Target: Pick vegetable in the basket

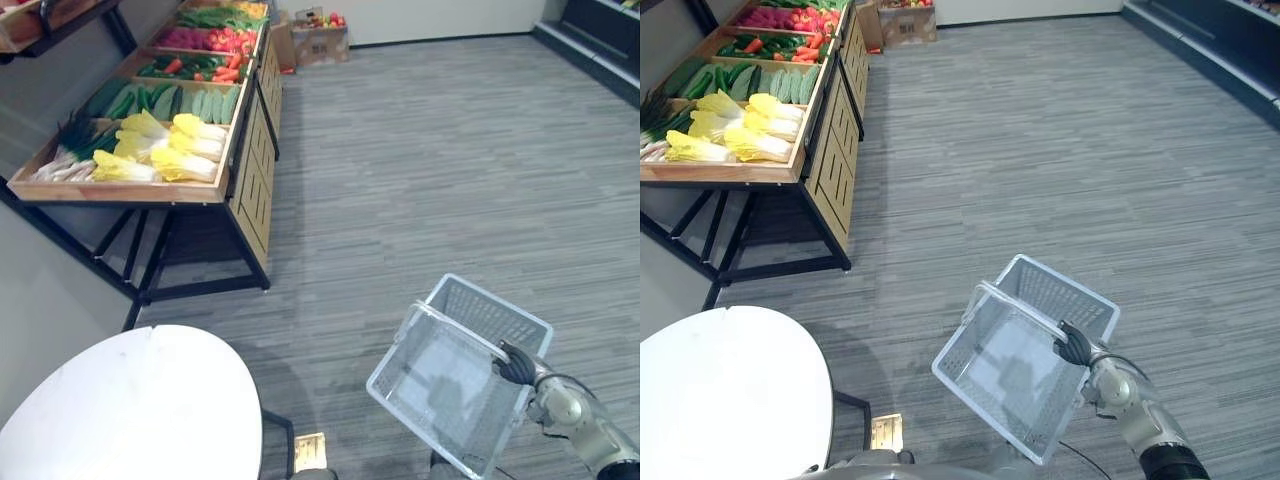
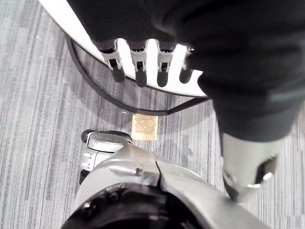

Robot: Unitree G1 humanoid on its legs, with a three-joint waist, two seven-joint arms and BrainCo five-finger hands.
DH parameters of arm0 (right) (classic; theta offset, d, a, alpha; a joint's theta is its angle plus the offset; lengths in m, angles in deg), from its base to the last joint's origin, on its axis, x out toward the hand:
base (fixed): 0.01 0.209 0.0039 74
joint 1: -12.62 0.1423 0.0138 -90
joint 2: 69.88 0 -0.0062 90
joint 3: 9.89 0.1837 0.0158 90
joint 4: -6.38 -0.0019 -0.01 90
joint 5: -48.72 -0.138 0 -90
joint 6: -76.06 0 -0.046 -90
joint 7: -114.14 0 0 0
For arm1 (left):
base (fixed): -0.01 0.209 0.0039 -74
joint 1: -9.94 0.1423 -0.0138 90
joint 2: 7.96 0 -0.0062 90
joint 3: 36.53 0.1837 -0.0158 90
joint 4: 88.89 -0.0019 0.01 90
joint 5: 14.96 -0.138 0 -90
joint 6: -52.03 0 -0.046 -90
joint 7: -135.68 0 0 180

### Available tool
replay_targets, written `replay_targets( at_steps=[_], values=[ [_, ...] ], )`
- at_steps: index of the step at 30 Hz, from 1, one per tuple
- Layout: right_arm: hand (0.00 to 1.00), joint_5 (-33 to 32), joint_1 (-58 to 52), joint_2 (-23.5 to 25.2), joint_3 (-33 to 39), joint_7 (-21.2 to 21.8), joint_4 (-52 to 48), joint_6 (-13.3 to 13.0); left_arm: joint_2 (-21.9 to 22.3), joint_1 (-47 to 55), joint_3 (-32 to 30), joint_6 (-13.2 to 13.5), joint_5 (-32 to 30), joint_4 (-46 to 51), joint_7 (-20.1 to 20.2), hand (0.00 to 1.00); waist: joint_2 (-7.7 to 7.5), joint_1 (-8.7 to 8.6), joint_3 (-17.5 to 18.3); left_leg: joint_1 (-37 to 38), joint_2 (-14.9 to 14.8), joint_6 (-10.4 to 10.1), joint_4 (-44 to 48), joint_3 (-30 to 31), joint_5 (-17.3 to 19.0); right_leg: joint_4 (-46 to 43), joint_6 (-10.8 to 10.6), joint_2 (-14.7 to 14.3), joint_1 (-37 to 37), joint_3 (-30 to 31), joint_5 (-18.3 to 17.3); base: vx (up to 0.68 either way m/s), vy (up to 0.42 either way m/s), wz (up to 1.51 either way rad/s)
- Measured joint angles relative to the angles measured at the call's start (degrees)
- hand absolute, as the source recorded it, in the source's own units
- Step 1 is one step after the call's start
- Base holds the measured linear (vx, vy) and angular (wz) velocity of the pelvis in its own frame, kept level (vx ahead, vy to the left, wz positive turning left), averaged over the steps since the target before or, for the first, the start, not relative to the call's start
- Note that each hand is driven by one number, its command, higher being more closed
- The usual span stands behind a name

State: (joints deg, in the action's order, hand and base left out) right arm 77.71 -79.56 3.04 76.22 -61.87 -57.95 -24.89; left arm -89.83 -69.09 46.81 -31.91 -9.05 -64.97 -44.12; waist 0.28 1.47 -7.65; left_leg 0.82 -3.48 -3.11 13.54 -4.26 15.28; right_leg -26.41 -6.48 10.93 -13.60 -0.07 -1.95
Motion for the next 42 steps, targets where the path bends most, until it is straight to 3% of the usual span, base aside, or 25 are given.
replay_targets(
  at_steps=[3, 4, 5, 7, 9, 11, 13, 14, 15, 16, 18, 20, 21, 23, 25, 28, 29, 30, 33, 34, 35, 36, 38, 39, 42],
  values=[
    [1.00, 0.1, -1.0, 2.0, 1.9, -1.2, 0.1, 0.5, -2.4, -0.3, 1.2, 0.0, -0.9, 0.0, -0.1, 0.00, -1.71, -1.44, -1.2, 5.1, 0.3, 1.5, -1.0, 0.3, 1.3, -12.8, 4.9, 1.5, -3.1, -1.2, 3.0, 0.08, 0.045, -0.03],
    [1.00, 0.1, -1.2, 2.6, 2.1, -1.5, 0.0, 0.5, -2.8, -0.3, 1.2, -0.1, -1.4, 0.0, -0.2, 0.00, -2.02, -1.66, -1.3, 6.0, 0.3, 1.8, -1.5, 0.3, 1.3, -14.5, 4.8, 1.7, -4.1, -1.4, 3.1, 0.13, 0.023, -0.02],
    [1.00, 0.1, -1.6, 3.4, 2.4, -1.9, 0.5, 0.4, -3.6, -0.7, 1.3, -0.1, -2.4, 0.1, -0.4, 0.00, -2.26, -2.49, -1.1, 6.8, -0.1, 2.6, -1.8, 0.5, 1.6, -14.8, 4.9, 1.7, -4.6, -3.1, 0.8, 0.10, 0.019, 0.00],
    [1.00, -0.1, -1.6, 4.6, 2.5, -2.1, 2.3, 0.0, -4.4, -2.5, 1.2, -0.1, -2.4, 0.1, -0.9, 0.00, -2.88, -3.04, -1.3, 6.8, -1.3, 2.4, -2.5, 0.7, 1.9, -8.5, 4.8, 0.3, -5.8, -6.7, -1.1, 0.18, -0.023, 0.10],
    [1.00, -0.2, -1.7, 4.9, 3.1, -2.1, 4.1, 0.1, -4.9, -5.5, 1.3, -0.1, -2.3, 0.4, -1.3, 0.00, -2.38, -3.26, -1.9, 6.4, -2.5, 1.9, -3.3, 2.0, 2.3, 2.5, 3.4, -1.8, -6.3, -8.2, -0.1, 0.27, -0.093, 0.26],
    [1.00, -0.2, -1.7, 4.8, 4.6, -2.1, 4.7, 0.8, -4.7, -8.0, 1.4, 0.1, -2.3, 3.2, -1.6, 0.00, -2.34, -3.64, -3.3, 8.6, -3.3, 0.2, -4.8, 2.9, 2.8, 17.4, 0.4, -2.2, -6.0, -6.7, 3.0, 0.48, -0.231, 0.35],
    [1.00, -0.2, -1.9, 4.9, 6.0, -2.2, 4.7, 1.2, -5.0, -8.6, 1.2, 0.2, -2.3, 4.5, -2.1, 0.00, -2.84, -4.50, -3.6, 10.8, -3.9, -2.0, -6.0, 4.3, 4.8, 20.1, -0.1, -1.7, -6.1, -5.8, 3.7, 0.52, -0.317, 0.54],
    [1.00, -0.2, -2.2, 4.8, 7.8, -2.5, 4.7, 1.9, -4.3, -9.2, 1.0, 0.2, -2.3, 4.5, -2.4, 0.00, -1.28, -5.47, -3.9, 12.7, -6.5, -2.8, -6.1, 5.6, 6.4, 14.8, 0.3, -3.2, -7.0, -6.4, 7.5, 0.50, -0.312, 0.58],
    [1.00, -0.2, -2.5, 4.9, 8.8, -2.6, 4.7, 2.2, -3.9, -9.2, 1.0, 0.3, -2.3, 4.6, -2.4, 0.00, -0.04, -5.68, -3.3, 12.5, -7.5, -2.8, -5.8, 6.4, 6.4, 11.7, 0.6, -4.2, -8.5, -6.8, 7.3, 0.53, -0.312, 0.23],
    [1.00, -0.3, -2.3, 4.9, 9.4, -2.6, 4.6, 2.2, -3.2, -9.2, 0.6, 0.7, -2.4, 4.6, -2.5, 0.00, 1.60, -5.26, -2.7, 11.1, -9.6, -3.6, -2.9, 7.4, 5.2, 6.4, 3.1, -5.9, -11.1, -7.5, 3.4, 0.54, -0.314, -0.09],
    [1.00, -0.3, -1.6, 5.5, 9.5, -2.5, 4.5, 2.3, -2.8, -9.1, 0.5, 0.9, -2.4, 4.3, -2.5, 0.00, 2.55, -5.21, -2.6, 6.9, -11.0, -4.0, 5.7, 10.0, 1.7, 2.1, 4.9, -7.6, -11.7, -8.8, -0.6, 0.55, -0.332, -0.04],
    [1.00, -0.3, -3.0, 6.1, 9.5, -2.5, 4.5, 2.3, -1.7, -9.0, 0.1, 0.8, -2.5, 3.8, -2.4, 0.00, 2.57, -5.18, -2.8, -0.2, -11.8, -3.9, 22.9, 11.6, -9.2, 4.0, 6.3, -8.9, -5.7, -10.7, -3.9, 0.64, -0.322, 0.28],
    [1.00, -0.3, -3.9, 6.1, 9.4, -2.5, 4.5, 2.4, -1.0, -8.3, 0.2, 0.9, -2.7, 3.3, -2.2, 0.00, 2.26, -4.28, -3.0, -4.3, -12.1, -4.6, 34.4, 10.9, -12.7, 6.7, 7.2, -9.8, -1.0, -11.0, -4.9, 0.57, -0.248, 0.13],
    [1.00, -0.9, -4.4, 6.1, 9.2, -2.6, 4.5, 2.8, -0.7, -6.8, 0.5, 0.8, -2.8, 3.4, -2.1, 0.00, 1.88, -2.74, -3.3, -10.4, -11.1, -2.5, 49.0, 8.9, -10.0, 10.9, 8.1, -11.1, 6.2, -10.8, -5.5, 0.50, -0.163, -0.07],
    [1.00, -1.2, -4.0, 6.1, 9.2, -3.4, 4.5, 2.8, -0.8, -5.4, 0.6, 0.8, -2.8, 3.4, -2.1, 0.00, 0.89, -1.49, -3.9, -16.3, -7.7, -1.1, 54.0, 7.4, -7.6, 14.8, 8.2, -11.1, 11.4, -10.3, -5.5, 0.43, -0.086, -0.09],
    [1.00, -2.1, -2.9, 6.2, 9.2, -4.4, 4.5, 2.8, -0.7, -3.8, 0.3, 0.8, -2.9, 4.4, -2.0, 0.00, 1.11, 1.08, -4.2, -25.2, -2.9, -0.2, 48.3, 5.7, -4.2, 19.8, 7.6, -10.7, 16.9, -9.3, -5.9, 0.36, 0.019, -0.15],
    [1.00, -2.1, -2.2, 6.5, 9.2, -4.4, 4.5, 2.8, -0.5, -2.9, 0.0, 0.8, -3.0, 4.4, -2.0, 0.00, 1.15, 1.54, -4.4, -26.6, -1.7, -0.1, 40.9, 4.7, -3.4, 20.9, 6.5, -10.0, 19.0, -9.2, -6.6, 0.46, 0.162, -0.03],
    [1.00, -2.1, -2.3, 6.7, 9.1, -4.4, 4.5, 2.7, -0.3, -1.8, 0.0, 0.8, -3.9, 4.4, -2.0, 0.00, 1.21, 1.99, -4.3, -26.0, -0.7, 0.6, 26.1, 3.3, -4.0, 22.5, 5.0, -8.8, 21.3, -9.3, -7.6, 0.46, 0.186, 0.03],
    [1.00, -2.1, -2.5, 6.8, 8.7, -4.5, 4.4, 2.7, 0.8, -0.4, -0.7, 0.8, -4.6, 4.4, -1.9, 0.00, 2.05, 1.93, -3.9, -23.7, -1.1, 1.9, 2.7, 2.0, -9.4, 24.6, 3.4, -7.9, 24.3, -10.3, -9.6, 0.40, 0.202, 0.14],
    [1.00, -2.1, -2.7, 8.0, 8.1, -4.7, 4.5, 2.9, 1.3, 0.5, -1.9, 0.7, -4.8, 4.5, -1.9, 0.00, 1.21, 2.29, -3.7, -22.9, -0.9, 2.3, 0.1, -1.3, -16.4, 24.6, 2.3, -6.6, 25.4, -10.5, -11.0, 0.58, 0.268, 0.33],
    [1.00, -2.1, -2.7, 9.3, 7.4, -4.7, 4.3, 2.9, 1.5, 0.0, -3.4, 0.8, -5.0, 4.7, -1.9, 0.00, 0.12, 2.48, -3.3, -22.9, 0.3, 2.7, 0.6, -4.0, -16.9, 24.4, 2.6, -5.2, 25.6, -10.6, -11.5, 0.48, 0.201, 0.35],
    [1.00, -2.1, -2.6, 9.4, 7.0, -4.7, 4.2, 2.9, 1.7, -0.2, -3.9, 0.8, -5.0, 5.1, -2.0, 0.00, -0.36, 2.65, -3.4, -23.7, 0.3, 3.0, 2.1, -4.9, -16.5, 24.3, 2.5, -4.7, 25.5, -10.5, -11.0, 0.48, 0.196, 0.37],
    [1.00, -1.9, -2.2, 9.6, 4.4, -4.7, 4.1, 2.9, 2.0, -0.6, -5.5, 0.7, -5.1, 5.5, -1.9, 0.00, -1.27, 4.70, -3.2, -25.5, 0.4, 7.4, 9.8, -6.8, -13.5, 21.5, 1.5, -3.5, 25.8, -8.3, -9.0, 0.47, 0.217, 0.14],
    [1.00, -1.9, -1.9, 9.6, 3.7, -4.7, 4.2, 2.9, 2.1, -0.6, -5.6, 0.7, -5.2, 5.3, -2.0, 0.00, -1.48, 4.89, -3.1, -24.9, 0.6, 7.9, 10.4, -7.3, -12.7, 20.0, 1.0, -3.3, 25.7, -7.5, -8.3, 0.45, 0.215, 0.09],
    [1.00, -1.9, -1.2, 12.1, 3.2, -4.7, 5.1, 2.7, 0.7, -0.5, -4.9, 0.1, -6.2, 4.9, -2.3, 0.00, -3.72, 4.72, -2.4, -17.0, 3.9, 8.5, 3.5, -7.5, -10.4, -3.1, -4.5, -0.3, 17.6, -4.2, -2.7, 0.39, 0.231, 0.22]
  ],
)
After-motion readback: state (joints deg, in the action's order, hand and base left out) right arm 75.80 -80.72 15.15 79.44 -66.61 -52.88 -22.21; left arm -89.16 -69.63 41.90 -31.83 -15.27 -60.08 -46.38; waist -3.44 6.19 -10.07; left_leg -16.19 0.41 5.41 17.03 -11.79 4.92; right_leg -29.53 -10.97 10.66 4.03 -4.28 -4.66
